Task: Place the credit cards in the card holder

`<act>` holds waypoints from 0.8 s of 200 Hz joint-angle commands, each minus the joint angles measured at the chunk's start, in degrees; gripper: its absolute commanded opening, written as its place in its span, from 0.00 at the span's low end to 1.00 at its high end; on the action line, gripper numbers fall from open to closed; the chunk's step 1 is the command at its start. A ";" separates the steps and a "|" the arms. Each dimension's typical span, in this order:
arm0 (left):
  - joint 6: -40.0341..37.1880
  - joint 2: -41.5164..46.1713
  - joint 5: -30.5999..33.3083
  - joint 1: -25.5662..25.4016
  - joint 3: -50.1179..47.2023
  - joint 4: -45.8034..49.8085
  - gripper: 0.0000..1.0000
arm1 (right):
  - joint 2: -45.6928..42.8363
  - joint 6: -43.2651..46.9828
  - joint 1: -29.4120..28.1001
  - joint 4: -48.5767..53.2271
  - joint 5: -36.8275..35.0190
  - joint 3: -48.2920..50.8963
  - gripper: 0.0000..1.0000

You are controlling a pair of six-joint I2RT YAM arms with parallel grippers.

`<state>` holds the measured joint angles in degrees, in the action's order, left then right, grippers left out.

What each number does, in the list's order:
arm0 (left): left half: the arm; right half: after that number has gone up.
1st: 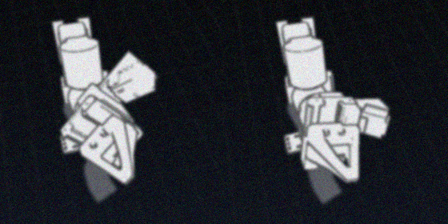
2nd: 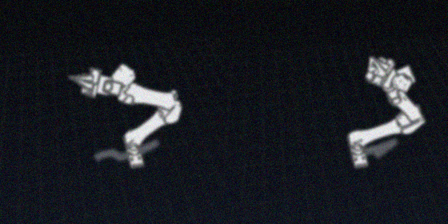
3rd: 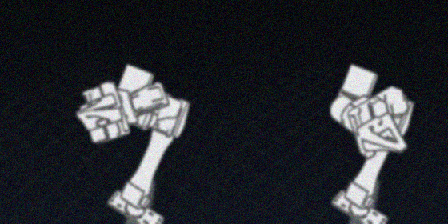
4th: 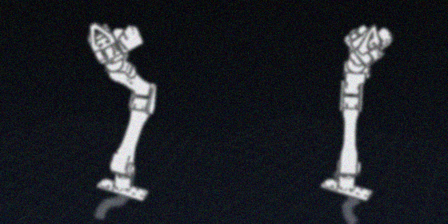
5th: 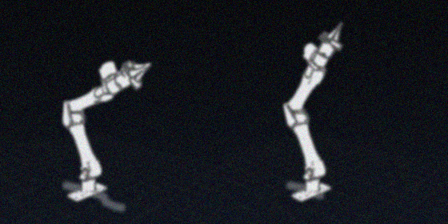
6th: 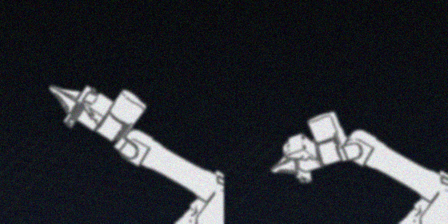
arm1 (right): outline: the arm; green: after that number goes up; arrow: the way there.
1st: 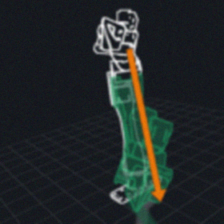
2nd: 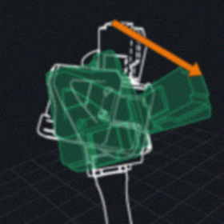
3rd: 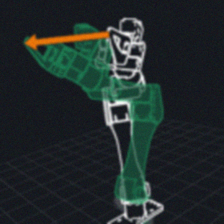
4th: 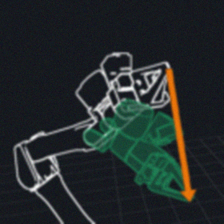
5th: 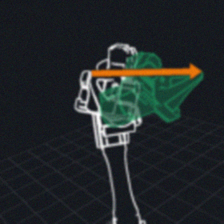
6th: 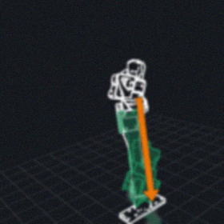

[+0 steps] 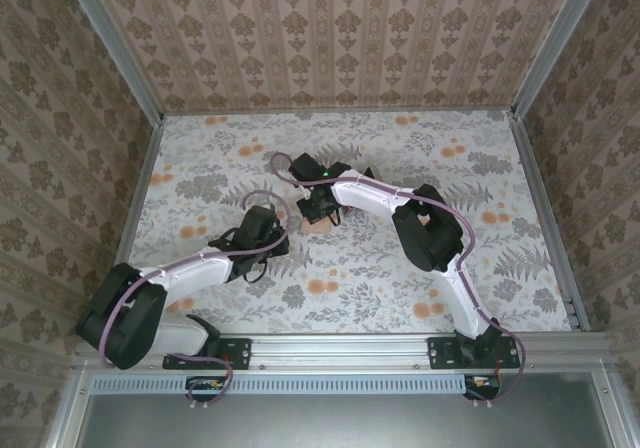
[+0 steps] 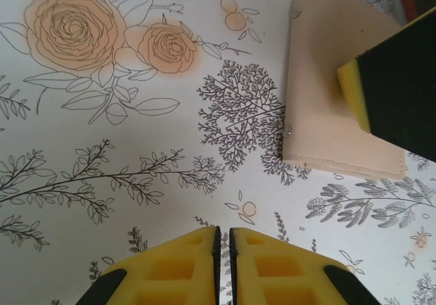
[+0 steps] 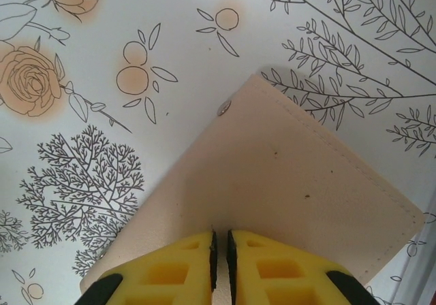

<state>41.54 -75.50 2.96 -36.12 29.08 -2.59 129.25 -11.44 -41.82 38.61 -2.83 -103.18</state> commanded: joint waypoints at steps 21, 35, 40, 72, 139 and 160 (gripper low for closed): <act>-1.51 -3.02 -1.80 1.02 2.29 -1.67 0.14 | -4.01 1.64 0.18 1.09 -1.51 4.73 0.19; -1.57 -3.32 -2.08 1.39 2.65 -1.73 0.14 | -5.42 1.52 0.25 0.48 -0.76 6.57 0.19; -1.46 -3.49 -2.28 1.40 2.73 -1.92 0.14 | -5.90 1.30 0.23 0.01 -0.40 7.60 0.19; -1.04 -4.11 -3.22 1.40 2.48 -3.10 0.15 | -8.83 0.12 -0.15 -2.04 1.78 12.69 0.19; -0.40 -4.81 -4.29 1.40 2.14 -4.87 0.16 | -14.59 -1.11 -1.08 -4.32 3.06 20.29 0.20; -0.33 -6.07 -5.62 1.40 3.27 -5.70 0.17 | -16.09 -1.83 -1.11 -5.60 4.47 22.76 0.20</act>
<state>41.36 -79.90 -0.69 -35.03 30.26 -6.72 116.29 -11.53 -42.50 33.65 -0.95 -83.22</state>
